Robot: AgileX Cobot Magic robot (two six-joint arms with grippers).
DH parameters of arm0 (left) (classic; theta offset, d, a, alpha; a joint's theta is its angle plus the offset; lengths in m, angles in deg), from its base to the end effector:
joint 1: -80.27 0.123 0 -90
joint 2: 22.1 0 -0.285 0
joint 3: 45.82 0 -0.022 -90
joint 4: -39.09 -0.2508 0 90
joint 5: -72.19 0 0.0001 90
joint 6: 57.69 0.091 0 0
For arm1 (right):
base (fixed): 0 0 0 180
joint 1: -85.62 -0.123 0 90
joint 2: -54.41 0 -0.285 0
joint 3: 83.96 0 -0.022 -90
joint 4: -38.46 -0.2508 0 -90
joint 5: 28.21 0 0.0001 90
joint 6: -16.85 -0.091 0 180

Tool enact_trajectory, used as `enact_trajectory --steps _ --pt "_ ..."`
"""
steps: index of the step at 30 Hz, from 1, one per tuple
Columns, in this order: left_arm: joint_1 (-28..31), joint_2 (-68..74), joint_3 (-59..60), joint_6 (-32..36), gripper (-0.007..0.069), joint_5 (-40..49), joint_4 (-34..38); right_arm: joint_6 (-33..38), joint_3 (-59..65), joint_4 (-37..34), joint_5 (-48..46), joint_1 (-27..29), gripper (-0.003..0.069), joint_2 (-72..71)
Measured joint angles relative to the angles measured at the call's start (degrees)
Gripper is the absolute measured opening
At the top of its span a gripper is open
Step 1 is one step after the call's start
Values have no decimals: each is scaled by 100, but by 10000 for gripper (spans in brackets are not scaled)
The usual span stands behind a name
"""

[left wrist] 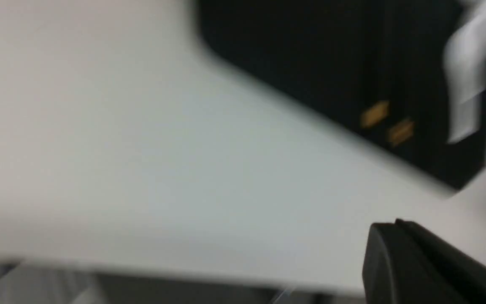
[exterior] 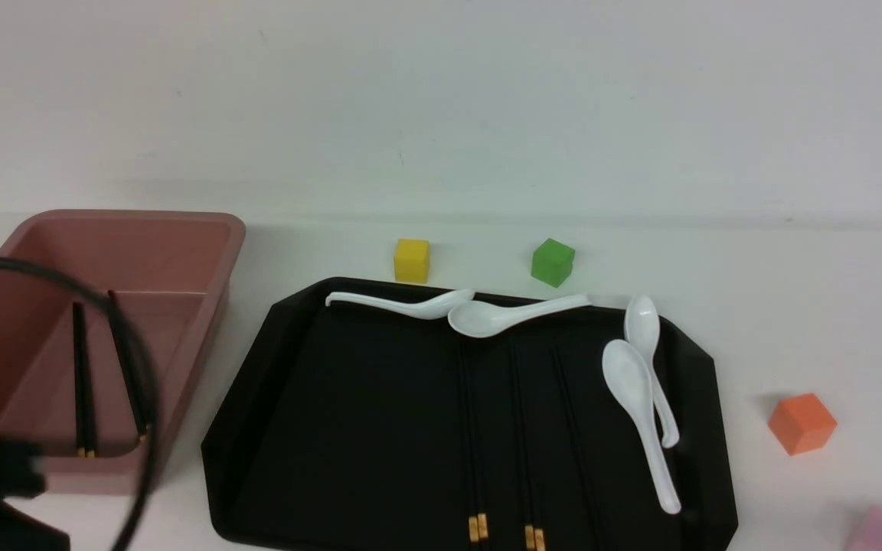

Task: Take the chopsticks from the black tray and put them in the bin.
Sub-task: Use the left arm to grab a pair of chopsticks

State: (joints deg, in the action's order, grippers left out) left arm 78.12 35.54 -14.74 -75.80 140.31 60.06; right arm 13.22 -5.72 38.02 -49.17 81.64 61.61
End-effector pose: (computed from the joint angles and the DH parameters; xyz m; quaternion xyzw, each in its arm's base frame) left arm 0.1320 -0.0352 0.3132 -0.1660 0.9494 -0.2110 0.1628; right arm 0.0526 0.0039 0.1748 -0.0004 0.8007 0.0430 0.5975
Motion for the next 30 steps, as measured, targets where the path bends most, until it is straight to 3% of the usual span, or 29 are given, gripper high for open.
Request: enact_trajectory --steps 2,6,11,15,21,22,26,30 --pt "-28 652 -263 153 -13 121 -19 0 0 0 0 0 239 0" --pt "-638 1534 -495 142 -13 -20 155 0 0 0 0 0 239 0" --pt "-2170 2505 -800 -1020 -13 -750 -169 0 0 0 0 0 239 0" --pt "-3002 3091 -1222 -1976 7 -1013 -762 0 0 0 0 0 239 0" --pt "-3912 4276 -2379 -3171 186 -1138 -1782 0 0 0 0 0 239 0" --pt "-3947 4316 -2379 -3171 186 -1138 -1782 0 0 0 0 0 239 0" --pt "-4112 5232 -3190 -3365 313 -1166 -1957 0 0 0 0 0 239 0" --pt "-4112 5891 -3707 -3389 342 -1159 -2055 0 0 0 0 0 239 0"
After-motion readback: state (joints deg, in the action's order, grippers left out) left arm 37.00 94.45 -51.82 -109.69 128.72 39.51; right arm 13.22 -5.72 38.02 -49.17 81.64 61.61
